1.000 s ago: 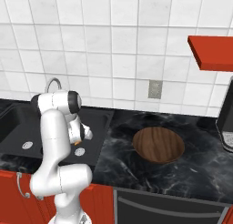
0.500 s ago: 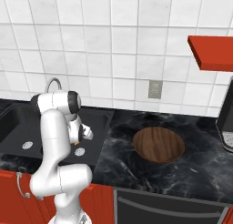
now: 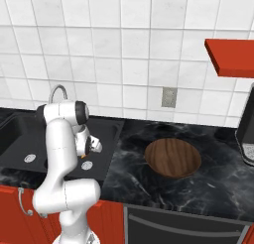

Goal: Pick the corns from the cabinet and place them in one bowl. Pick the carrot from the sink and place it in the other bowl.

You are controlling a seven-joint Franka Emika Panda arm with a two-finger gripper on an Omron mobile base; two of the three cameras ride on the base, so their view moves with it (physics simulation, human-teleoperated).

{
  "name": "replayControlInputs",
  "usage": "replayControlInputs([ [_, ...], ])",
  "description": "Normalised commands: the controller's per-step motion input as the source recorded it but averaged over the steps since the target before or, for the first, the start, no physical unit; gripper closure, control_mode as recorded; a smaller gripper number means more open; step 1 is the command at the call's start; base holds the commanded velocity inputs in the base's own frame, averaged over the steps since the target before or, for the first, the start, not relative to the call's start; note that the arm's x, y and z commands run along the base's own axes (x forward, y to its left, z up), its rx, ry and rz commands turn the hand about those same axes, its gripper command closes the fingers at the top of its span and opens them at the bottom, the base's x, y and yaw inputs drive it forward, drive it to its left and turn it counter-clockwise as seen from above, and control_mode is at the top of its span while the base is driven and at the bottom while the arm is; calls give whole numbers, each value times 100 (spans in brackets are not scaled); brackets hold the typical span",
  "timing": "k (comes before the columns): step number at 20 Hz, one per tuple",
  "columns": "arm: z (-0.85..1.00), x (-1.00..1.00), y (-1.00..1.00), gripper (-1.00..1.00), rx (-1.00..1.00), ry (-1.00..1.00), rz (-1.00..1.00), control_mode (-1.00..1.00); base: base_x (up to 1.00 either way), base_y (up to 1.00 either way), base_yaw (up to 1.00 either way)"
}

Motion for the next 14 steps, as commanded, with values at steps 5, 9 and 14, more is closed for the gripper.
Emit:
replayControlInputs([
  [5, -2, 0, 0, -100, 0, 2, 0, -100, 0, 0, 0],
  [9, 0, 0, 0, -100, 0, 0, 0, -100, 0, 0, 0],
  [14, 0, 0, 0, 100, 0, 0, 0, -100, 0, 0, 0],
])
